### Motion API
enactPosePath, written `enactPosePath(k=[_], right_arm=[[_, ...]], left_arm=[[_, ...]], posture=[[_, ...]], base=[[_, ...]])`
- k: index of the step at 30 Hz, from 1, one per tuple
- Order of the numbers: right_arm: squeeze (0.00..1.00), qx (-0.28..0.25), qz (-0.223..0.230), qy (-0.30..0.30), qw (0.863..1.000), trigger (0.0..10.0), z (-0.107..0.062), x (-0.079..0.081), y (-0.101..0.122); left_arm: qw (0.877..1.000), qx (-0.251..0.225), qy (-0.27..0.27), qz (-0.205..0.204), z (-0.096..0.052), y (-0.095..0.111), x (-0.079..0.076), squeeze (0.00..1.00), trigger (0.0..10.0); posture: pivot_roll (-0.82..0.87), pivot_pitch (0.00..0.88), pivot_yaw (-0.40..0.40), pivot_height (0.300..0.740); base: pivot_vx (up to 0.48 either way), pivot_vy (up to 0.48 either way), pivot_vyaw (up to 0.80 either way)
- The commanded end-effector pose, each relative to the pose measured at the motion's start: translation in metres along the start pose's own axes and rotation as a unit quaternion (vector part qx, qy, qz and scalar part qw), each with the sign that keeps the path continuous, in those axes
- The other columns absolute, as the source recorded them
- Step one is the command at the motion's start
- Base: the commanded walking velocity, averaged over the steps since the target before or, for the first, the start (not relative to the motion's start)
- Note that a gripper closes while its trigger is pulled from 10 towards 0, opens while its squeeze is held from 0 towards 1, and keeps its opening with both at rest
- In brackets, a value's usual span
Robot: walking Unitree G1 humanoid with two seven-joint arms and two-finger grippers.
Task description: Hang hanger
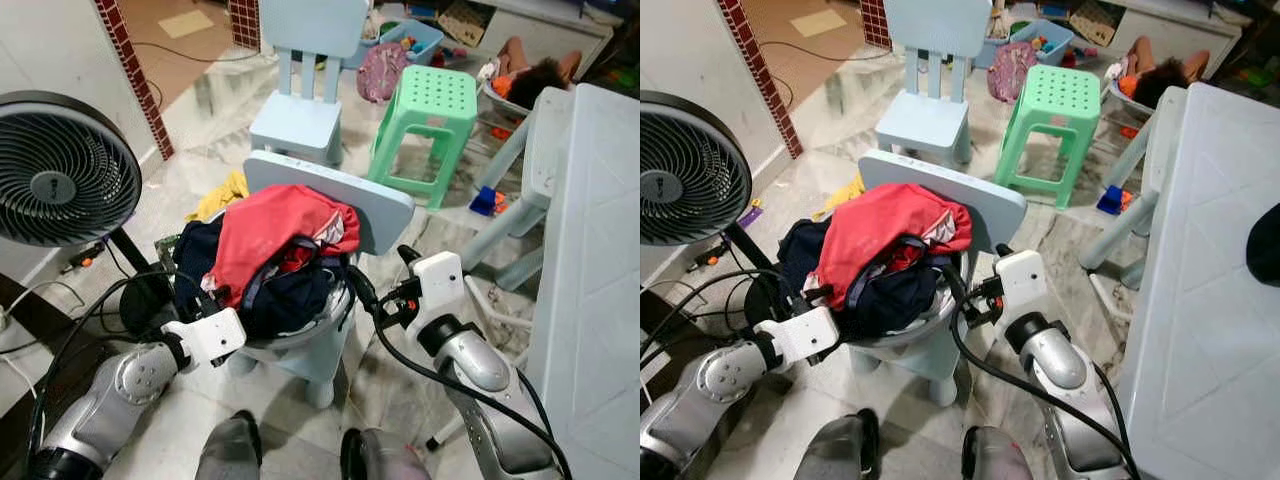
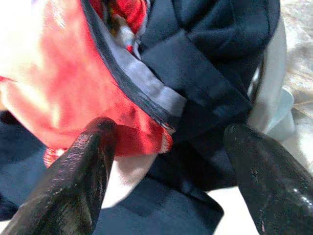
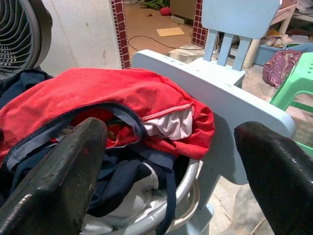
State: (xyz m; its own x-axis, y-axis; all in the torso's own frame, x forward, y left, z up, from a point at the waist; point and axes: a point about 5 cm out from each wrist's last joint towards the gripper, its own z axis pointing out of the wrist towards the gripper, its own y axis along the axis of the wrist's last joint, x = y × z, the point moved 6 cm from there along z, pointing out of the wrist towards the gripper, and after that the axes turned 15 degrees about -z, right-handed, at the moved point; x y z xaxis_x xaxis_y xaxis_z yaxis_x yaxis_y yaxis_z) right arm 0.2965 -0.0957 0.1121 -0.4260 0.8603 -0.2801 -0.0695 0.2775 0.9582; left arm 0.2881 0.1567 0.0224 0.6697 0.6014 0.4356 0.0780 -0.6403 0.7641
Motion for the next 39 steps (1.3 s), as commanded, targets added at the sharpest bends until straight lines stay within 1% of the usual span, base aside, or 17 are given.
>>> enactPosePath(k=[1,3,4,5,6,12,17,19,22,30,35,39], right_arm=[[0.00,0.001,-0.002,-0.004,1.000,10.0,-0.003,-0.002,0.002],[0.00,0.001,-0.002,-0.003,1.000,10.0,-0.003,-0.001,0.001],[0.00,0.001,-0.002,-0.002,1.000,10.0,-0.003,-0.001,0.002],[0.00,0.001,-0.002,-0.002,1.000,10.0,-0.003,0.000,0.002],[0.00,0.001,-0.002,-0.001,1.000,10.0,-0.003,0.000,0.002],[0.00,0.004,-0.003,-0.006,1.000,10.0,-0.005,-0.003,0.001],[0.00,0.005,-0.001,-0.006,1.000,10.0,-0.006,-0.001,0.001],[0.00,0.006,-0.001,-0.006,1.000,10.0,-0.006,0.000,0.001],[0.00,0.005,-0.001,-0.007,1.000,10.0,-0.006,-0.001,0.002],[0.00,0.005,-0.002,-0.009,1.000,10.0,-0.005,-0.003,0.001],[0.00,0.004,-0.003,-0.008,1.000,10.0,-0.003,-0.003,0.002],[0.00,0.001,-0.003,-0.009,1.000,10.0,0.000,-0.003,0.002]], left_arm=[[1.000,0.004,-0.016,-0.004,0.003,-0.006,-0.006,0.00,10.0],[1.000,-0.001,-0.019,0.002,0.005,-0.005,-0.006,0.00,10.0],[1.000,-0.006,-0.022,-0.004,0.007,-0.005,-0.007,0.00,3.0],[1.000,-0.007,-0.024,-0.007,0.008,-0.005,-0.008,0.00,3.0],[1.000,-0.007,-0.024,-0.011,0.009,-0.006,-0.008,0.00,0.0],[1.000,-0.016,-0.022,-0.010,0.011,-0.005,-0.003,0.00,0.0],[1.000,-0.023,-0.018,-0.010,0.010,-0.006,0.001,0.00,0.0],[0.999,-0.022,-0.014,-0.019,0.010,-0.008,0.002,0.00,0.0],[1.000,-0.010,-0.010,-0.022,0.007,-0.019,0.004,0.00,0.0],[1.000,-0.003,-0.003,-0.022,0.007,-0.026,0.007,0.00,0.0],[1.000,0.003,0.012,-0.027,0.008,-0.030,0.012,0.00,0.0],[0.999,-0.003,0.036,-0.038,0.009,-0.029,0.019,0.00,0.0]], posture=[[0.02,0.184,-0.019,0.740],[0.02,0.186,-0.021,0.740],[0.02,0.188,-0.021,0.740],[0.02,0.188,-0.021,0.740],[0.01,0.190,-0.019,0.740],[0.01,0.193,-0.016,0.740],[0.01,0.198,-0.014,0.740],[0.01,0.199,-0.013,0.740],[0.01,0.199,-0.013,0.740],[0.01,0.193,-0.013,0.740],[0.01,0.184,-0.015,0.740],[0.02,0.173,-0.018,0.740]], base=[[0.000,0.000,0.00],[0.000,0.000,0.00],[0.000,0.000,0.00],[0.000,0.000,0.00],[0.000,0.000,0.00],[0.000,0.000,0.00],[0.000,0.000,0.00],[0.000,0.000,0.00],[0.000,0.000,0.00],[0.000,0.000,0.00],[0.000,0.000,0.00],[0.000,0.000,0.00]])
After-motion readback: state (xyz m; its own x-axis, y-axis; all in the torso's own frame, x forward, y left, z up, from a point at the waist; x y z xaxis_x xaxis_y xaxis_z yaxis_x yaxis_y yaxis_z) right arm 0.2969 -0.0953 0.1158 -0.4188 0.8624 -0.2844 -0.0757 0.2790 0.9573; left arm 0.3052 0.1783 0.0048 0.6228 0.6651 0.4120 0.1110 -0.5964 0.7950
